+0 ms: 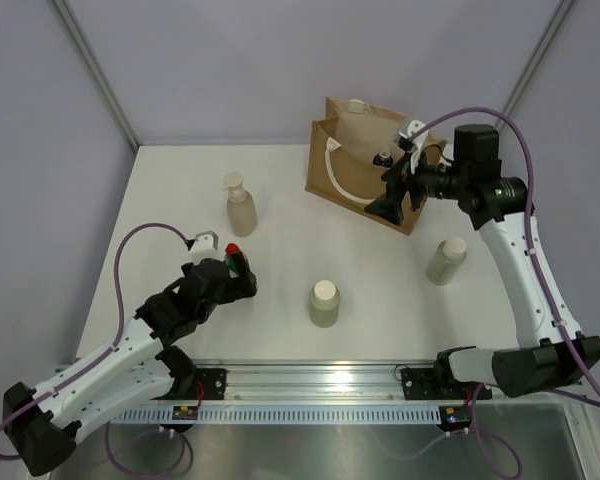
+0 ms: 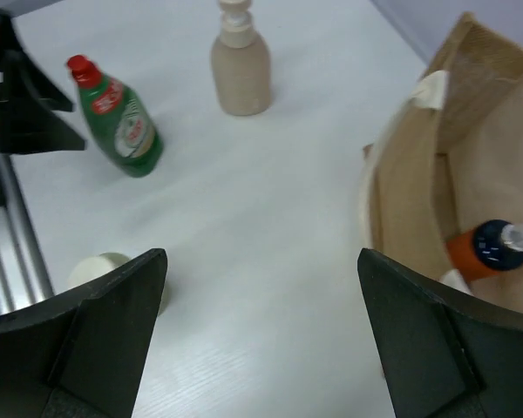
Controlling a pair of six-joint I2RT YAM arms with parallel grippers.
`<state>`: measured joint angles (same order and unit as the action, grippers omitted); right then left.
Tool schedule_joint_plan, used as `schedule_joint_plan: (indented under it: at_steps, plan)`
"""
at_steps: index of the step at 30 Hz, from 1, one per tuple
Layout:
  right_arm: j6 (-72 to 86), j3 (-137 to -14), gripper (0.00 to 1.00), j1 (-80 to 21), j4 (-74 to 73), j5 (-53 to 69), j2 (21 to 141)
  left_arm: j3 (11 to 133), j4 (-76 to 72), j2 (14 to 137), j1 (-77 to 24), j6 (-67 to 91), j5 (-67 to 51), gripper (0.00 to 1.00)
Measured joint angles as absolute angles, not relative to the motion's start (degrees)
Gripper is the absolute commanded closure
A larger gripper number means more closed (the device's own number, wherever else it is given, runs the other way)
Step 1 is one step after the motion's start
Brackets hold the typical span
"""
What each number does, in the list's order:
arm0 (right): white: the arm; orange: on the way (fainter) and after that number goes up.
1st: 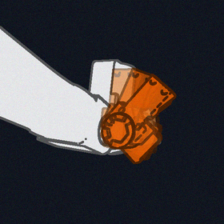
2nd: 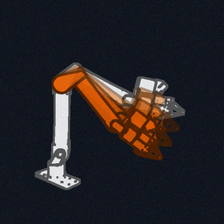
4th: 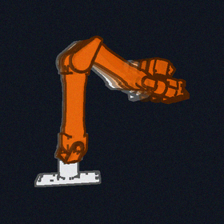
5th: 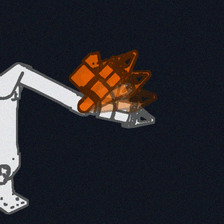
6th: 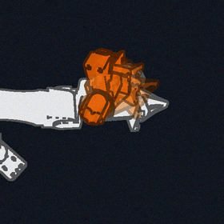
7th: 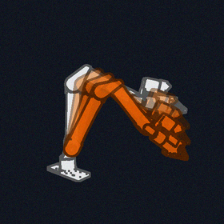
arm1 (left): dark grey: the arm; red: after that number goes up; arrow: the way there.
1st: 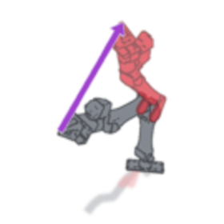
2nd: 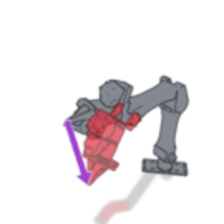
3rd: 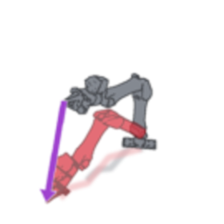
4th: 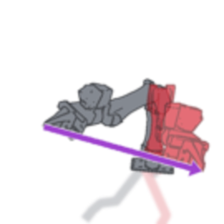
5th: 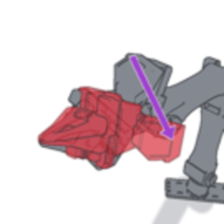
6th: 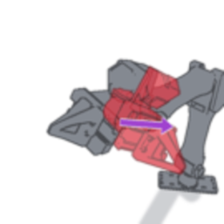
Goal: Place the personal care products into the canvas bag
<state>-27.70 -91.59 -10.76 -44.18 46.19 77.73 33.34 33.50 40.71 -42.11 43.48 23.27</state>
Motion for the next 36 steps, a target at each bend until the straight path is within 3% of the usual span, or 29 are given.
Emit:
schedule_joint_plan:
  at_steps: [6,12,13,16,20,24,29,36]
  plan:
    - [-29.21,-76.79,0.00,-10.76,-42.85,52.90,68.99,28.47,19.25,47.24,-42.70,41.34,28.99,0.02]
    - [-30.39,-71.02,0.00,-10.76,-42.68,55.53,65.23,28.49,10.55,56.31,-42.83,40.38,35.11,0.17]
    - [-30.41,-70.41,0.00,-10.76,-42.63,55.83,64.69,28.49,10.07,57.76,-42.83,40.38,36.10,0.29]
    - [-30.41,-68.97,0.01,-10.76,-42.61,56.69,63.26,28.60,8.49,60.95,-42.87,40.47,38.26,0.44]
    - [-30.63,-67.92,0.00,-10.76,-42.54,56.77,62.15,28.84,7.16,62.15,-42.92,39.13,40.34,0.75]
    - [-31.99,-67.18,0.01,-10.76,-43.05,57.19,61.67,28.82,6.44,61.04,-42.81,34.11,37.85,0.90]
    - [-34.59,-67.24,0.02,-11.14,-45.39,58.30,62.76,28.80,7.20,54.24,-42.85,26.44,26.39,0.99]
    - [-33.67,-69.25,0.02,-17.87,-45.63,56.01,70.61,33.67,7.22,49.32,-42.83,20.67,14.94,1.00]
